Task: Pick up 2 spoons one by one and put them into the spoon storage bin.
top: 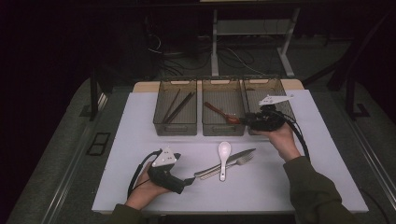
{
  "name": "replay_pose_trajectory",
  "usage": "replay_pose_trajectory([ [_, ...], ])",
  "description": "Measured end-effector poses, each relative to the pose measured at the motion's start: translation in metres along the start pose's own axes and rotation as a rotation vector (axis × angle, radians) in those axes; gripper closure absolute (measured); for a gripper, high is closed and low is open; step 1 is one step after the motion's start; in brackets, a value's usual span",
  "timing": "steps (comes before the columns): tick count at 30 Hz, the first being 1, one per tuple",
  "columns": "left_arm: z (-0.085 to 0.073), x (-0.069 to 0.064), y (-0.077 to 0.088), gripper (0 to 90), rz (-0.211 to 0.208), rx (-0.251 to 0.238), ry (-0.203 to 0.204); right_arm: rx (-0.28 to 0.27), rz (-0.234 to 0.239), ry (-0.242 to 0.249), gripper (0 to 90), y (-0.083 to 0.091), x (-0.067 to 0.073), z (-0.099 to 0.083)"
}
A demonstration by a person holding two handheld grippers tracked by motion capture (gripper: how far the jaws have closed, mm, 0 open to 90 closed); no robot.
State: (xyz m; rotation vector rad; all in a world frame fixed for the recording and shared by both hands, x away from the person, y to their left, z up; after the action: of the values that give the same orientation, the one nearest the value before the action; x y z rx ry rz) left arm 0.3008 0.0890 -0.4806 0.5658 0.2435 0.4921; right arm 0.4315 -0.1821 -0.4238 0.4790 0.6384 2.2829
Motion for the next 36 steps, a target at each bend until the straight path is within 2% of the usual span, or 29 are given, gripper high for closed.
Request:
replay_pose_trajectory([
  [10, 0.000, 0.000, 0.000, 0.0, 0.000, -0.001, -0.001, 0.033, 0.036, 0.034, 72.3, 0.008, 0.011, -0.015],
  [19, 0.001, -0.001, 0.000, 0.0, 0.000, -0.003, -0.002, 0.076, 0.069, 0.069, 86.3, 0.006, 0.021, -0.027],
  [26, 0.001, -0.001, 0.000, 0.0, 0.000, -0.003, -0.003, 0.095, 0.106, 0.094, 89.3, -0.004, 0.032, -0.030],
  [36, 0.001, -0.002, 0.000, 0.0, -0.003, -0.001, -0.007, 0.146, 0.143, 0.126, 89.4, -0.032, 0.053, -0.032],
])
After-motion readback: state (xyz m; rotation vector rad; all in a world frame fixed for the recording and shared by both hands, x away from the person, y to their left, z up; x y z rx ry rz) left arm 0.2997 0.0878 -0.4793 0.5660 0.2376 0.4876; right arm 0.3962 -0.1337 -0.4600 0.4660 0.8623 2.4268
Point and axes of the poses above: each handheld gripper's, and its own axes: y roughly backward along the jaws, z roughly out of its top, x roughly to its left, the point moved 7 cm from there along -y, roughly forward along the jaws, and after that the axes turned 1 degree about -z, right-handed, at the moved point
